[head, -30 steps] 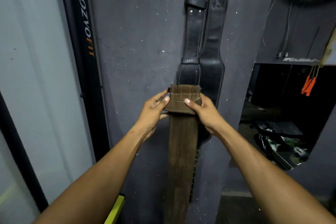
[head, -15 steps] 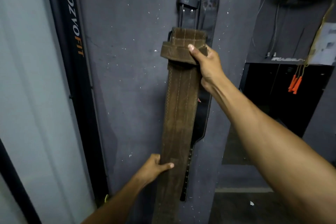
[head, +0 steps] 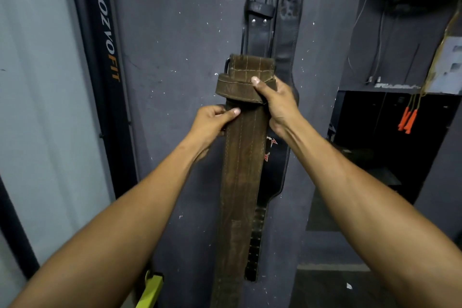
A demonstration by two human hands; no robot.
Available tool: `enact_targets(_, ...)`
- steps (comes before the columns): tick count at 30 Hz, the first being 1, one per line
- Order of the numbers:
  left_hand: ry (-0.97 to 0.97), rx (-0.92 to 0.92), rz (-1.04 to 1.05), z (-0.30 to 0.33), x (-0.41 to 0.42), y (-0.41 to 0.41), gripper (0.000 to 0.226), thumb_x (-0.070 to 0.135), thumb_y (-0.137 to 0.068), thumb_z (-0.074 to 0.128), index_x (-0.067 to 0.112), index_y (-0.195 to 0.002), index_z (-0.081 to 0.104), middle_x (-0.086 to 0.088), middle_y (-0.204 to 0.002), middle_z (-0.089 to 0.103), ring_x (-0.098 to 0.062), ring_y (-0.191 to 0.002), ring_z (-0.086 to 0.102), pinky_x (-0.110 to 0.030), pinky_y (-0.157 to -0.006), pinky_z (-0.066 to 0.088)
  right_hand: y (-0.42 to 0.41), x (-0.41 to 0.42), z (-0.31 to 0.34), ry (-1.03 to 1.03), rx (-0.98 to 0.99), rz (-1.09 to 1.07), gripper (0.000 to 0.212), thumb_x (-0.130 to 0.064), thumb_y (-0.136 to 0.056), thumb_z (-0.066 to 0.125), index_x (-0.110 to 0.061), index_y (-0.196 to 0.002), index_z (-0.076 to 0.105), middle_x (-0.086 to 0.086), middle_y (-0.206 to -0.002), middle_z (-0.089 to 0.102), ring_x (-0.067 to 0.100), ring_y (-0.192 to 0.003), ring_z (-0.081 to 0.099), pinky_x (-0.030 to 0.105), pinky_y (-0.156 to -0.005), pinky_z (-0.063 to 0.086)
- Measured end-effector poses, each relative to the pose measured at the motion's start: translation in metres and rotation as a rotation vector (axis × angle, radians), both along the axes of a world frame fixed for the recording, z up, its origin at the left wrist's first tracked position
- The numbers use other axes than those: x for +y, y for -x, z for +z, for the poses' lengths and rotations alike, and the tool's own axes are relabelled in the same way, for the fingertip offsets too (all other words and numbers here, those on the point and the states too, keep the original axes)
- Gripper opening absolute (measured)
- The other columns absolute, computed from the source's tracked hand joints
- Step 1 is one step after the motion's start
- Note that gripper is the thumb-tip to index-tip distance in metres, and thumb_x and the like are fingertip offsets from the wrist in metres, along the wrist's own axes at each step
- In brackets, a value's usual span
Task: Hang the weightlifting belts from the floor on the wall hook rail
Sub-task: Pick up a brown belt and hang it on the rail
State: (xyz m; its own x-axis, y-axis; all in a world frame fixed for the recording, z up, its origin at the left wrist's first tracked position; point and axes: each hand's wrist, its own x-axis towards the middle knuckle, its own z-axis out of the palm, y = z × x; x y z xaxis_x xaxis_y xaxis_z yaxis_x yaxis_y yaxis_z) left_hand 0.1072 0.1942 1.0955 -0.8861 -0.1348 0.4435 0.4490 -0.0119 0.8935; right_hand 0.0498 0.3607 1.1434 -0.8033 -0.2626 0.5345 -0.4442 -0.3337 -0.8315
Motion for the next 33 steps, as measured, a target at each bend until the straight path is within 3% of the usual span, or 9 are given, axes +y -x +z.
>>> enact_targets(3, -0.026, -0.040, -0.098, -0.027, -0.001, 0.002, 0.017, 0.017, -0.088, 0.076, 0.011, -0.104, 0.074, -0.011, -0.102, 0.079, -0.025, -0.096, 0.076, -0.040, -0.089, 0.060, -0.002, 0.001, 0.007, 0.020, 0.001, -0.018, 0.014, -0.027, -0.091, 0.077, -0.021, -0.104, 0.073, 0.004, -0.102, 0.082, 0.019, -0.095, 0.078, 0.039, -0.085, 0.063)
enact_targets(9, 0.027, -0.353, -0.165, -0.184, 0.013, -0.011, 0.039, 0.016, -0.079, 0.083, 0.004, -0.115, 0.071, -0.016, -0.116, 0.076, -0.022, -0.101, 0.076, -0.028, -0.081, 0.061, -0.006, 0.010, 0.031, 0.063, -0.006, -0.016, 0.014, -0.025, -0.092, 0.076, -0.017, -0.103, 0.074, 0.010, -0.104, 0.081, 0.024, -0.097, 0.077, 0.046, -0.089, 0.063)
enact_targets(13, 0.131, -0.465, -0.163, -0.236, 0.020, -0.026, 0.035, 0.015, -0.085, 0.081, 0.005, -0.116, 0.072, -0.013, -0.119, 0.075, -0.018, -0.102, 0.076, -0.026, -0.083, 0.060, -0.009, 0.019, 0.039, 0.073, 0.000, -0.017, 0.007, -0.024, -0.093, 0.076, -0.018, -0.098, 0.076, 0.009, -0.103, 0.081, 0.023, -0.096, 0.078, 0.045, -0.085, 0.064)
enact_targets(16, 0.062, -0.334, -0.181, -0.195, 0.020, -0.025, 0.038, 0.020, -0.088, 0.077, 0.009, -0.124, 0.068, -0.012, -0.125, 0.073, -0.018, -0.110, 0.073, -0.026, -0.089, 0.058, -0.008, 0.023, 0.034, 0.063, -0.017, -0.019, 0.011, -0.023, -0.095, 0.073, -0.015, -0.103, 0.075, 0.009, -0.102, 0.081, 0.023, -0.094, 0.078, 0.043, -0.082, 0.064)
enact_targets(20, -0.156, -0.148, -0.196, -0.085, 0.027, -0.017, 0.062, 0.023, -0.094, 0.069, 0.004, -0.147, 0.043, -0.014, -0.139, 0.064, -0.027, -0.128, 0.061, -0.046, -0.113, 0.045, -0.009, 0.020, 0.015, 0.033, -0.081, -0.002, 0.033, -0.022, -0.097, 0.071, -0.004, -0.124, 0.066, 0.013, -0.108, 0.079, 0.025, -0.098, 0.076, 0.045, -0.085, 0.063)
enact_targets(23, -0.193, 0.024, -0.163, -0.011, 0.031, -0.016, 0.049, 0.027, -0.094, 0.067, 0.006, -0.136, 0.054, -0.014, -0.132, 0.068, -0.025, -0.122, 0.066, -0.037, -0.101, 0.055, -0.010, 0.016, -0.001, 0.008, -0.108, 0.023, 0.036, -0.019, -0.097, 0.071, -0.006, -0.128, 0.060, 0.020, -0.122, 0.074, 0.032, -0.112, 0.073, 0.051, -0.095, 0.060)
enact_targets(26, -0.146, 0.038, -0.018, 0.027, 0.029, -0.012, 0.038, 0.026, -0.091, 0.074, 0.006, -0.122, 0.066, -0.010, -0.113, 0.077, -0.016, -0.100, 0.075, -0.033, -0.084, 0.059, -0.011, 0.011, -0.012, -0.002, -0.073, 0.037, 0.030, -0.016, -0.095, 0.073, -0.013, -0.123, 0.062, 0.014, -0.116, 0.077, 0.025, -0.104, 0.075, 0.047, -0.090, 0.063)
enact_targets(30, -0.194, 0.019, 0.081, 0.032, 0.029, -0.003, 0.030, 0.004, -0.091, 0.071, -0.013, -0.115, 0.066, -0.028, -0.111, 0.072, -0.030, -0.096, 0.070, -0.045, -0.097, 0.056, -0.013, 0.009, -0.023, 0.001, -0.016, 0.007, 0.027, -0.014, -0.096, 0.072, -0.013, -0.122, 0.064, 0.005, -0.106, 0.080, 0.020, -0.100, 0.077, 0.036, -0.086, 0.063)
enact_targets(33, -0.228, 0.044, 0.098, 0.023, 0.032, -0.002, 0.012, 0.003, -0.091, 0.071, -0.004, -0.101, 0.071, -0.018, -0.095, 0.076, -0.025, -0.087, 0.072, -0.040, -0.090, 0.059, -0.019, 0.015, -0.041, 0.011, 0.007, -0.005, 0.028, -0.020, -0.098, 0.071, -0.017, -0.125, 0.065, 0.007, -0.118, 0.077, 0.023, -0.113, 0.073, 0.042, -0.100, 0.059)
